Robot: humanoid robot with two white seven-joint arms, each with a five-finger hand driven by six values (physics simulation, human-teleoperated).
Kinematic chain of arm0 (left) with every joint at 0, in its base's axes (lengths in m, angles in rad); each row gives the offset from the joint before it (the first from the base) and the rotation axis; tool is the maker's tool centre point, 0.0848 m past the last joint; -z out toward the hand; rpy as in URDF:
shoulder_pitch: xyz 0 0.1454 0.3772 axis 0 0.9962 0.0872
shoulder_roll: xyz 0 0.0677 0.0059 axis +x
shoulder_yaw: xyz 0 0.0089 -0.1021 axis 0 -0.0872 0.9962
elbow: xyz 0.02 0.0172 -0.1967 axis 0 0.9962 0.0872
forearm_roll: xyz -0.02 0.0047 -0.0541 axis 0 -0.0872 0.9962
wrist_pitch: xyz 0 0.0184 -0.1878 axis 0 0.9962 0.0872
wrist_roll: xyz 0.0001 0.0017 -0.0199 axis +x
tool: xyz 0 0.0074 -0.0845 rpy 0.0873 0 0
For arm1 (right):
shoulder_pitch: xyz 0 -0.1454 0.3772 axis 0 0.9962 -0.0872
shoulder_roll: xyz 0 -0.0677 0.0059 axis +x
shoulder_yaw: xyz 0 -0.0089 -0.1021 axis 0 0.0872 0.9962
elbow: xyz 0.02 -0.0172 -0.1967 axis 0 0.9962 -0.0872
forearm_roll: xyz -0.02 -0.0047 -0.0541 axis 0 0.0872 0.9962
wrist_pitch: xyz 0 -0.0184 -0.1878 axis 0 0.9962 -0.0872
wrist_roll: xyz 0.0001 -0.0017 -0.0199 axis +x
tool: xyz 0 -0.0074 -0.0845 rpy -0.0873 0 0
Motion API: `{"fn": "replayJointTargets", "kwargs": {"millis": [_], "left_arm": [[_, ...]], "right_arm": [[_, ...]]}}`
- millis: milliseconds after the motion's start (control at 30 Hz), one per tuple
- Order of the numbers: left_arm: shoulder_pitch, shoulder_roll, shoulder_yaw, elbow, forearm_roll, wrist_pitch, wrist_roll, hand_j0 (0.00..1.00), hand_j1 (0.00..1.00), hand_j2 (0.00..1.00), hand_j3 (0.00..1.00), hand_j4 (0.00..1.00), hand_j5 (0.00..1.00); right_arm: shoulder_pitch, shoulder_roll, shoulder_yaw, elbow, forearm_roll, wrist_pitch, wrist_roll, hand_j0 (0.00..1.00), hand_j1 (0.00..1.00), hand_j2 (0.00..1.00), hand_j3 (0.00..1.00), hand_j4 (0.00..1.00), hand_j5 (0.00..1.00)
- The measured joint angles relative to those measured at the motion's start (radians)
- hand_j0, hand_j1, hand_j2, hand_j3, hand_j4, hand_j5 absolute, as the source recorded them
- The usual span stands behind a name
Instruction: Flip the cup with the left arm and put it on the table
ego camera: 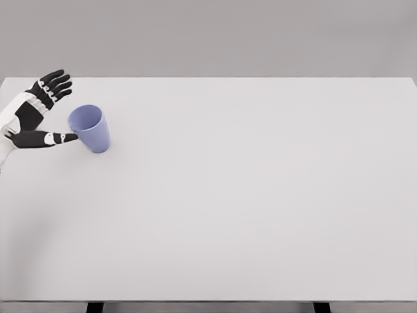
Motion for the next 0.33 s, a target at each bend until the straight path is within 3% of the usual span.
{"fn": "replayJointTargets", "kwargs": {"millis": [167, 333], "left_arm": [[0.008, 0.082, -0.017, -0.112, -0.005, -0.089, 0.0, 1.0, 1.0, 1.0, 1.0, 1.0, 1.0], [0.058, 0.132, -0.05, -0.199, -0.01, -0.12, 0.0, 1.0, 1.0, 1.0, 1.0, 1.0, 1.0]], "right_arm": [[0.0, 0.0, 0.0, 0.0, 0.0, 0.0, 0.0, 1.0, 1.0, 1.0, 1.0, 1.0, 1.0], [0.0, 0.0, 0.0, 0.0, 0.0, 0.0, 0.0, 1.0, 1.0, 1.0, 1.0, 1.0, 1.0]]}}
